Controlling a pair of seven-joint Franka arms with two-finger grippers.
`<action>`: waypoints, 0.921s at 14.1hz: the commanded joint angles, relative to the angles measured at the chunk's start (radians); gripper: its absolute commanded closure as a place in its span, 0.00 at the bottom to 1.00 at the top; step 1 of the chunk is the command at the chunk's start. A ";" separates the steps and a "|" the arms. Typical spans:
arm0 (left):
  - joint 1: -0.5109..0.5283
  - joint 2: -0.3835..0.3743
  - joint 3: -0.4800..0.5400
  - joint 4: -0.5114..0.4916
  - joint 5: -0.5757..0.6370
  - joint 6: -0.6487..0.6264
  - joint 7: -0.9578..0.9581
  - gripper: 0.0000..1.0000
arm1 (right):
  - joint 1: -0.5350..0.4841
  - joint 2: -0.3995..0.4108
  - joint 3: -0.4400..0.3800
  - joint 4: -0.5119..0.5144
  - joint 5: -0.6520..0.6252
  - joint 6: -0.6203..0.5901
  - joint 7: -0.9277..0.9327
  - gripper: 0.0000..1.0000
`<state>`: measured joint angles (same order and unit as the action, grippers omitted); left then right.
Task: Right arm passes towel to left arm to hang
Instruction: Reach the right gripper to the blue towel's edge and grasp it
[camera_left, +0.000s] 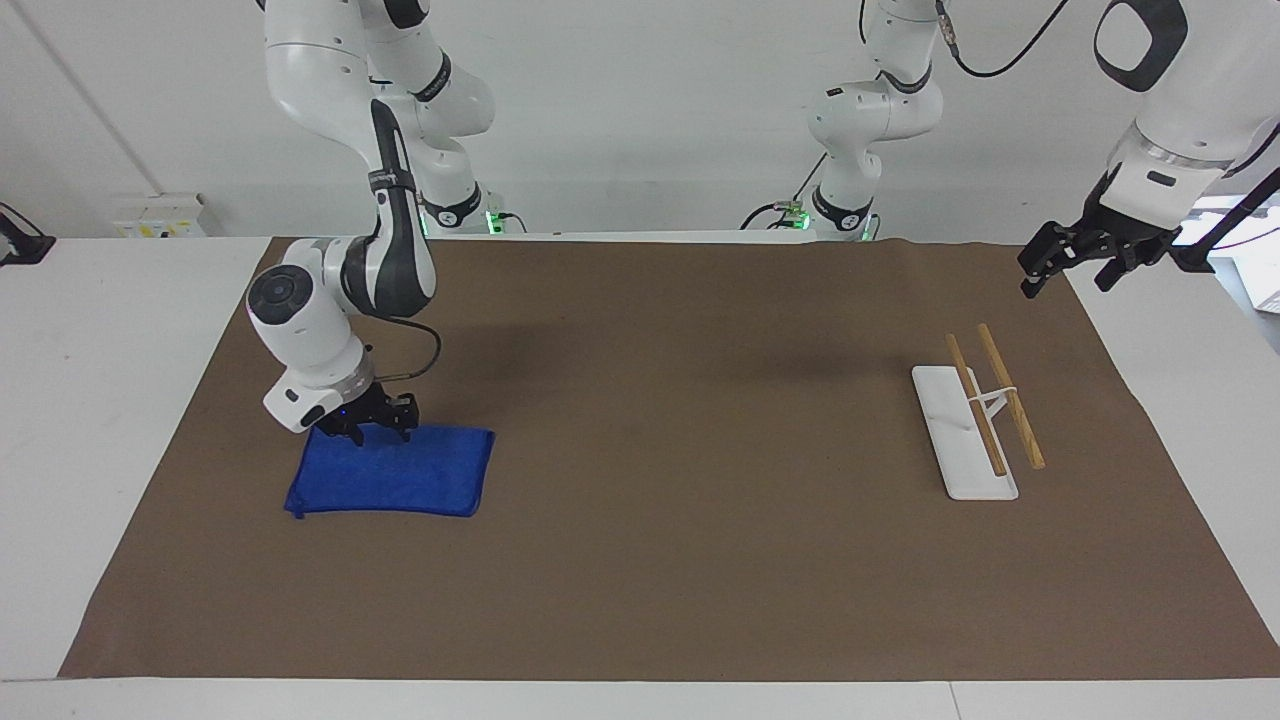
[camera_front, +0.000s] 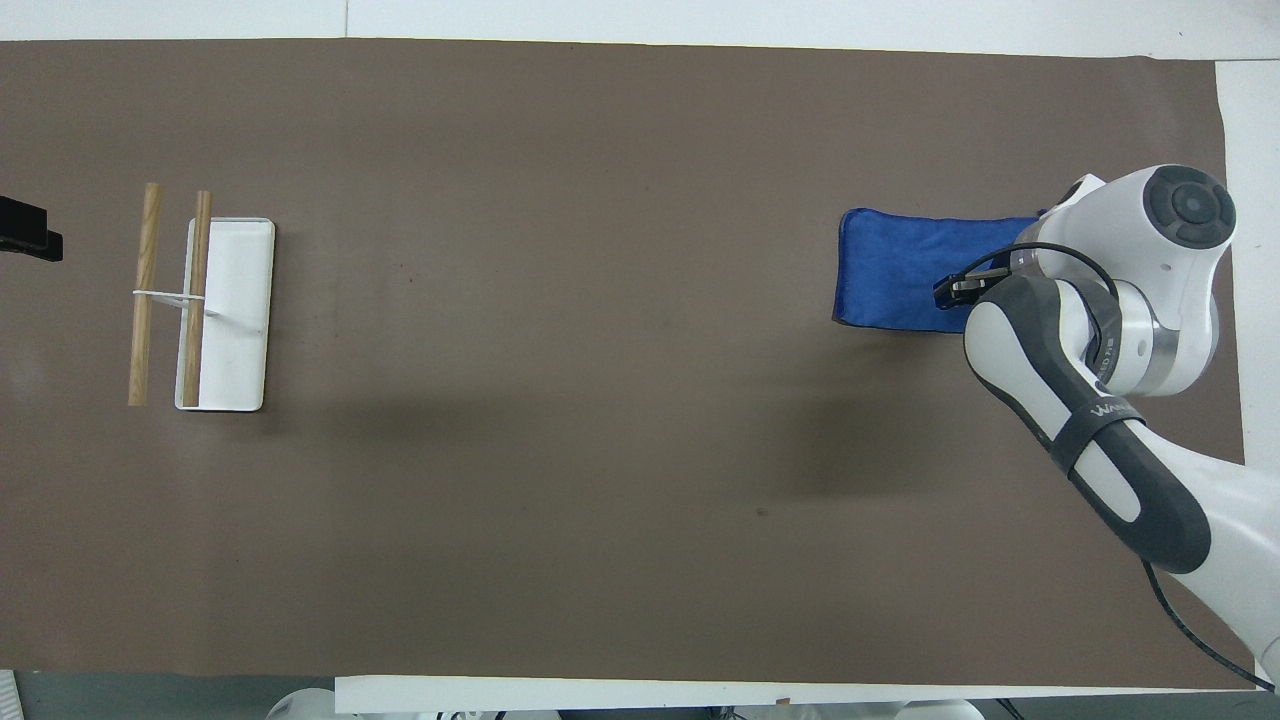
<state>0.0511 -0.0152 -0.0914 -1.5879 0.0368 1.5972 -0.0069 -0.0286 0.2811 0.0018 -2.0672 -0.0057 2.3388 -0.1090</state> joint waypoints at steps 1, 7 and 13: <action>0.007 -0.008 -0.002 -0.004 -0.009 -0.011 0.013 0.00 | -0.001 -0.007 0.000 -0.042 0.019 0.054 -0.034 0.29; 0.007 -0.008 -0.002 -0.004 -0.009 -0.011 0.013 0.00 | 0.001 -0.005 0.000 -0.053 0.019 0.070 -0.034 0.83; 0.007 -0.008 -0.002 -0.004 -0.009 -0.011 0.013 0.00 | 0.001 -0.010 0.047 0.056 0.054 -0.076 -0.021 1.00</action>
<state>0.0511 -0.0152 -0.0914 -1.5879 0.0368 1.5972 -0.0069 -0.0281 0.2767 0.0195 -2.0745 0.0036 2.3437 -0.1100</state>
